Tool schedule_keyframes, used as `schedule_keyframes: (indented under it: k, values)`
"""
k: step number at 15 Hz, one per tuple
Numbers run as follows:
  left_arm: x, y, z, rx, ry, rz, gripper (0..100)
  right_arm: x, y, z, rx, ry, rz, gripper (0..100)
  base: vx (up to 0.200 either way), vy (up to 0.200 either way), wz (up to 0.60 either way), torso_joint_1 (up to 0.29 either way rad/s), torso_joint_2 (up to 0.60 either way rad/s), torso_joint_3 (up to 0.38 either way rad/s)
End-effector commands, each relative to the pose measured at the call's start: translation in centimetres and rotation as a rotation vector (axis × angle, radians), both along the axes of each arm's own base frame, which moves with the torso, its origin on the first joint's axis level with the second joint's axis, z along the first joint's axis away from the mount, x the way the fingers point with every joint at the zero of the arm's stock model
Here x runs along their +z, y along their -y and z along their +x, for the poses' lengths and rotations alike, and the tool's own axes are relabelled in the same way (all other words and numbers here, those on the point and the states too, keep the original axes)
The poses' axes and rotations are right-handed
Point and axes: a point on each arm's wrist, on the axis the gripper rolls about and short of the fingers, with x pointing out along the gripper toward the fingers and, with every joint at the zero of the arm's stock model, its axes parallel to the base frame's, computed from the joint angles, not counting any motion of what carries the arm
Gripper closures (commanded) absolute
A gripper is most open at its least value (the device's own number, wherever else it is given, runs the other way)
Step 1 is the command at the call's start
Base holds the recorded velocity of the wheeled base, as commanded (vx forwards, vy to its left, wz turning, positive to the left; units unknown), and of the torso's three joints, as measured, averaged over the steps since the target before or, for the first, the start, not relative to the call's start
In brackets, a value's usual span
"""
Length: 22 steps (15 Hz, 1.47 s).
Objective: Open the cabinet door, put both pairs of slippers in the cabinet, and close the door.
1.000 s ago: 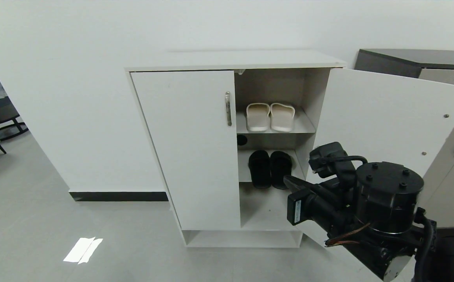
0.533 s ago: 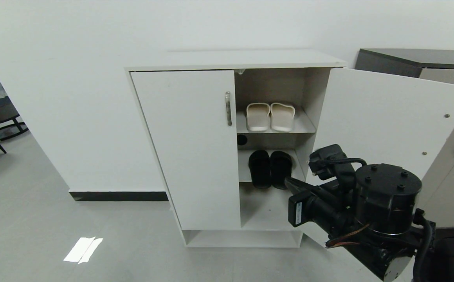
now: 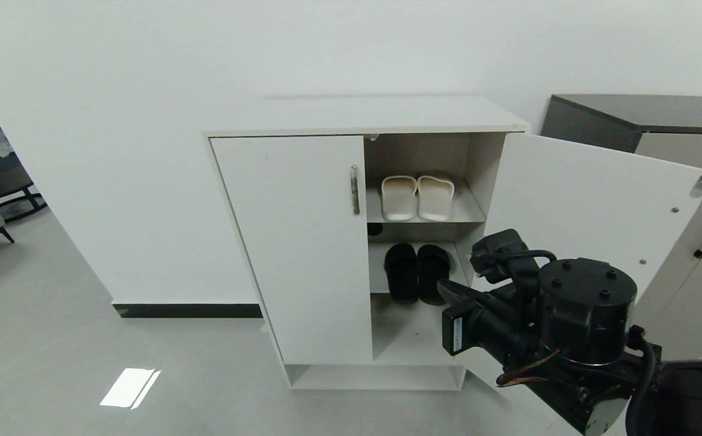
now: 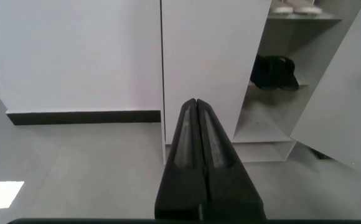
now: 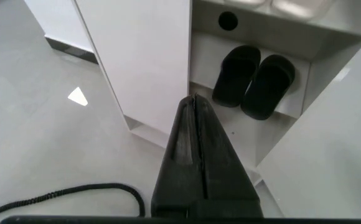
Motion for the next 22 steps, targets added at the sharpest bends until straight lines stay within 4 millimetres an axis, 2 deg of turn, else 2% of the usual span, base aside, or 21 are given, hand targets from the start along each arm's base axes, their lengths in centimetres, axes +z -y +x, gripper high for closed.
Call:
schedule_keyframes:
  k: [1,11,22]
  values:
    - [0.0,0.0,0.01,0.0,-0.001,-0.002,100,-0.1,-0.07,0.04,0.001,-0.002,-0.002,100,0.0,0.0,0.0,0.173,-0.46,-0.276]
    - [0.0,0.0,0.01,-0.002,-0.001,0.003,100,-0.12,-0.1,0.0,0.002,-0.003,-0.004,100,0.0,0.0,0.0,0.201,-0.48,-0.28]
    - [0.0,0.0,0.01,-0.002,-0.001,0.003,100,-0.59,0.03,-0.2,0.013,-0.014,-0.019,100,0.0,0.0,0.0,0.252,-0.54,-0.298]
